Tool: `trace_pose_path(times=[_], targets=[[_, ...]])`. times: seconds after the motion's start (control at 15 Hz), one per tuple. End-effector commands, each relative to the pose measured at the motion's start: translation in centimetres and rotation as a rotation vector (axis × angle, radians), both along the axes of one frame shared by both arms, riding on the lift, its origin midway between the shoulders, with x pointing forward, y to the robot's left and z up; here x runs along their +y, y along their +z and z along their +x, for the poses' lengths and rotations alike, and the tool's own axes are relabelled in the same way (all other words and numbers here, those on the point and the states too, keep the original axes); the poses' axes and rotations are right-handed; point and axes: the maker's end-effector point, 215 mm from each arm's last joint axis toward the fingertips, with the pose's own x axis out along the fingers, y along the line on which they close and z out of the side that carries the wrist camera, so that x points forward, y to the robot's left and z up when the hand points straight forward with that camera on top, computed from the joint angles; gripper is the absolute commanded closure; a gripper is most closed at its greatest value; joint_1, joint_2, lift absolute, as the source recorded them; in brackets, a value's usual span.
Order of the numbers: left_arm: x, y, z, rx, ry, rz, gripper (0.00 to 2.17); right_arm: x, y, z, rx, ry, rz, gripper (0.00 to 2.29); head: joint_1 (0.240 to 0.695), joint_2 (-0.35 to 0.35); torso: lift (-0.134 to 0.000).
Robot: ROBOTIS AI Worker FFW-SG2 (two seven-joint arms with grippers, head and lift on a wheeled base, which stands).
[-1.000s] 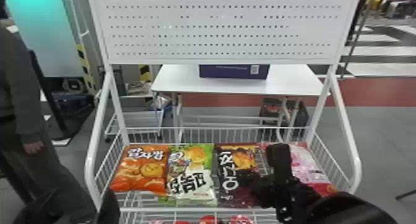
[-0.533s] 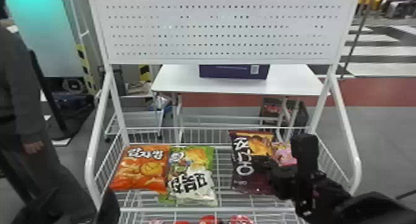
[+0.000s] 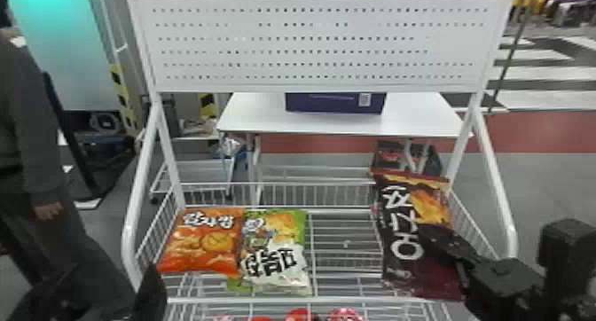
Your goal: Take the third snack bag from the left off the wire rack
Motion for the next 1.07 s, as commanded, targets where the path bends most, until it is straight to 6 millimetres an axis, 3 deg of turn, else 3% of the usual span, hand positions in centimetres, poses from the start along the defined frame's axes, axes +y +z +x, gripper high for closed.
trace_pose_path(times=[0.0,0.27,0.47,1.0], targets=[[0.0,0.1,0.2,-0.004,-0.002,-0.008,0.14,-4.3,0.6,-3.3,-0.029,-0.068,0.027,2.24,0.499,0.000,0.000],[0.1,-0.1,0.6,-0.002,-0.009,-0.008,0.14,-10.4,3.4,-6.6,-0.140,-0.173,0.061,2.24,0.499,0.000,0.000],[-0.2,-0.1,0.8,-0.004,-0.014,-0.015,0.14,-13.8,3.5,-7.9,-0.157,-0.233,0.070,2.24,0.499,0.000,0.000],[0.2,-0.4,0.5,0.007,-0.002,-0.014,0.14,-14.2,4.3,-8.4,-0.181,-0.242,0.066,2.24,0.499,0.000,0.000]])
